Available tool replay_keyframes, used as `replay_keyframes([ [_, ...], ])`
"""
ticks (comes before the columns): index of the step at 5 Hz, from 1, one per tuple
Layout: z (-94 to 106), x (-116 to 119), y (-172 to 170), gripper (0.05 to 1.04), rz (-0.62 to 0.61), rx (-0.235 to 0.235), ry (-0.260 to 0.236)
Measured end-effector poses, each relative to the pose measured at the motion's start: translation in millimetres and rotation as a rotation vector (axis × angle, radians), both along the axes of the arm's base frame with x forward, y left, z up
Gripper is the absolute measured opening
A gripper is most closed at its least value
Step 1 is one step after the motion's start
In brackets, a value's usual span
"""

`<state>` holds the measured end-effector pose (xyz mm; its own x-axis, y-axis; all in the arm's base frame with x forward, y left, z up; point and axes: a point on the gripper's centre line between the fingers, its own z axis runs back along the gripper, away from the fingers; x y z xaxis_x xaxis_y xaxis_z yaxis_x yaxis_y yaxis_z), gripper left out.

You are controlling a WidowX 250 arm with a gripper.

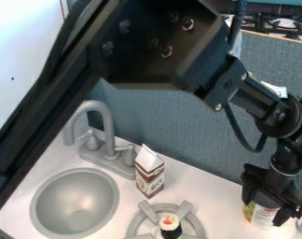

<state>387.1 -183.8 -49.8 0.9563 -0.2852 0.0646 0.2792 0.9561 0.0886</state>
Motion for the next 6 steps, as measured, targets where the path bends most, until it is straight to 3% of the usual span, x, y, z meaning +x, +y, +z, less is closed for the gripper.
replay_keyframes([
  [3, -3.2, 18.9, -4.3, 1.000, 0.016, 0.044, 0.008],
  [4, -6.3, 22.8, -1.2, 1.000, 0.052, 0.081, 0.019],
  [5, -12.2, 23.6, 6.8, 1.000, 0.121, 0.170, 0.020],
  [6, -17.7, 7.6, 20.7, 1.000, 0.221, 0.278, 0.044],
])
